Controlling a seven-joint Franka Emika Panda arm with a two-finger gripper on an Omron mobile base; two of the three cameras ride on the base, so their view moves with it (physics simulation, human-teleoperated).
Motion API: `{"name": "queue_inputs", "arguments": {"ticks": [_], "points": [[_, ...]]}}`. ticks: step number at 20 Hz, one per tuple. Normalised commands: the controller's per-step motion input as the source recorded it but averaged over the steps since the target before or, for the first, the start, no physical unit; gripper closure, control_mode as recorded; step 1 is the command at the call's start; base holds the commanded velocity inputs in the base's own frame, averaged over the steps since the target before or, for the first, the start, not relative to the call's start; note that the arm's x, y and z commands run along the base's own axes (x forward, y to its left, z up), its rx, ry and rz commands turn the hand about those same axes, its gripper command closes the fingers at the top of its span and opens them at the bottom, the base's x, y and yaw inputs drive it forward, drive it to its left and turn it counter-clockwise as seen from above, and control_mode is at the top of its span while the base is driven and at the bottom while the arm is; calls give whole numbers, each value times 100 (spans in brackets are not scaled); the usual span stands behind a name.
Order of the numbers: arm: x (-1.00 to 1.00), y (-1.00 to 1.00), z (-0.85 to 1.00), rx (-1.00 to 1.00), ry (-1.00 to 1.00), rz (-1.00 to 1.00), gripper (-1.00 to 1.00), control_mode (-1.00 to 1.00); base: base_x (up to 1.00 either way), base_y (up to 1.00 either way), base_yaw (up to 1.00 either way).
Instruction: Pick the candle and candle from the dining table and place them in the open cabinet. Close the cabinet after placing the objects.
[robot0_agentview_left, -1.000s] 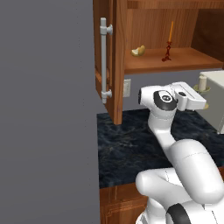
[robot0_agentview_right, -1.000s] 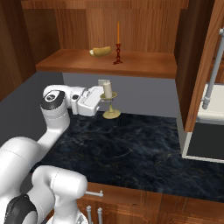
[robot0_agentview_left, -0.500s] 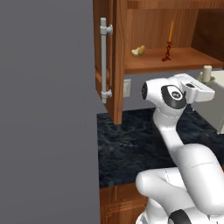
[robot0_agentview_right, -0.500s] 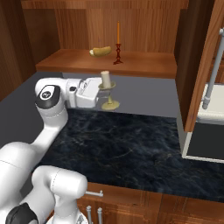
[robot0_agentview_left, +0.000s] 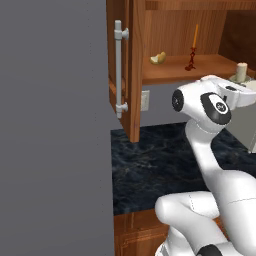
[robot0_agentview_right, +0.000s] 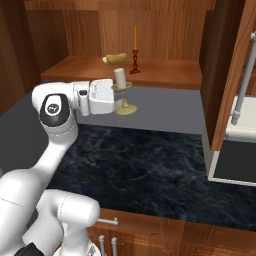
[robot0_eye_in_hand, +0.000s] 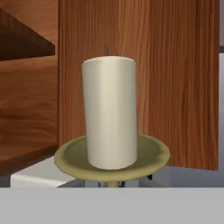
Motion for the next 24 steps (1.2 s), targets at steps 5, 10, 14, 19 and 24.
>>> {"name": "queue_inputs", "arguments": {"ticks": [5, 10, 14, 19, 24], "points": [[10, -2, 32, 0, 0, 16, 100, -100, 0, 0, 0], [46, -2, 33, 8, 9, 5, 100, -100, 0, 0, 0], [56, -11, 23, 10, 15, 4, 100, -100, 0, 0, 0], [52, -11, 6, 6, 9, 4, 100, -100, 0, 0, 0], [26, -8, -4, 1, -5, 4, 100, -100, 0, 0, 0]]}}
